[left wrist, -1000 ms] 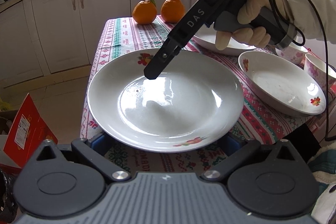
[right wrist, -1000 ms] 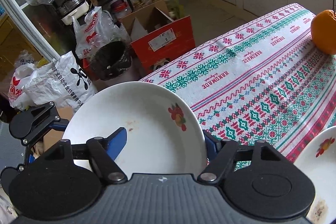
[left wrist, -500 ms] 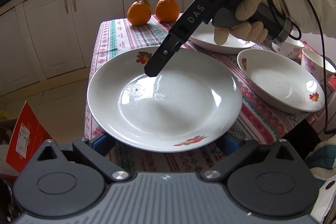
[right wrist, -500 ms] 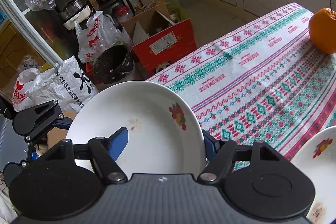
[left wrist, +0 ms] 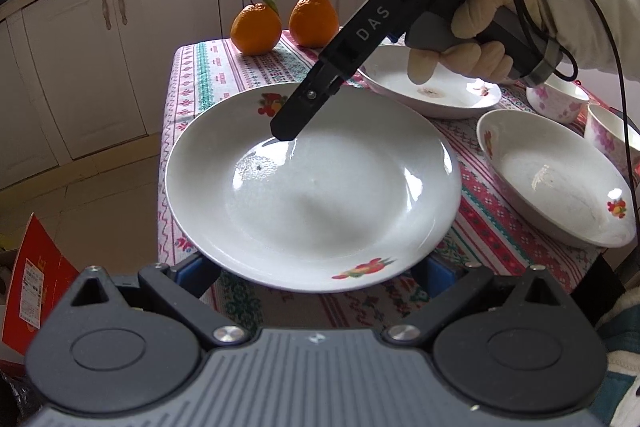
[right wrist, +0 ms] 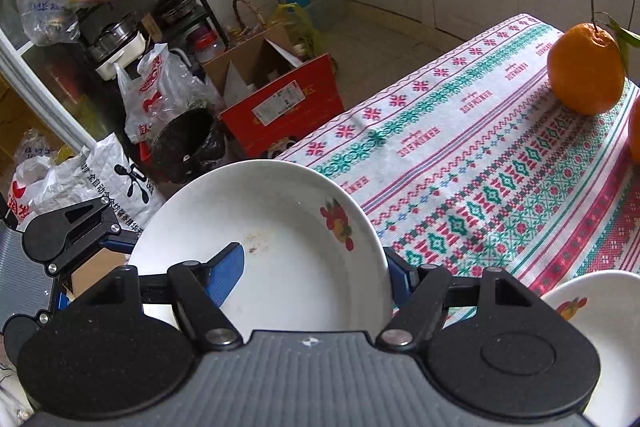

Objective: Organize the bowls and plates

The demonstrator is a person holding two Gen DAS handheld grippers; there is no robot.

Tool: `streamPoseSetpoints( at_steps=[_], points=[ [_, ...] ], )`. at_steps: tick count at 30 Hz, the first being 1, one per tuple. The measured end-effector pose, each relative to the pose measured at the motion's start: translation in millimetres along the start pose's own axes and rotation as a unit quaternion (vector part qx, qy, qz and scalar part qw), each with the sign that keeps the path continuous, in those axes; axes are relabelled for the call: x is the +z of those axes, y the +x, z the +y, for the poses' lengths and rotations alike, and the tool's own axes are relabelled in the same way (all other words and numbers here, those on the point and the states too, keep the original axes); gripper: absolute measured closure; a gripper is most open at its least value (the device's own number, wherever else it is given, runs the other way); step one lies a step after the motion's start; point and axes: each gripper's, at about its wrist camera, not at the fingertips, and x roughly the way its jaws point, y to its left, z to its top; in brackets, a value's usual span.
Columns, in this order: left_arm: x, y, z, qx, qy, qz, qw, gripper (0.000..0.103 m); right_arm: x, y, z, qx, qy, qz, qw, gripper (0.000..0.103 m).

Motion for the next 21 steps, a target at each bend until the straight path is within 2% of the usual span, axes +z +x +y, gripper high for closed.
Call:
streamPoseSetpoints(
  at_steps=[21],
  points=[
    [15,17,20,-0.005,0.012,0.009,0.9999,0.003,14,17,-23,-0.033,0.018,-0.014,0.999,0.025]
  ],
)
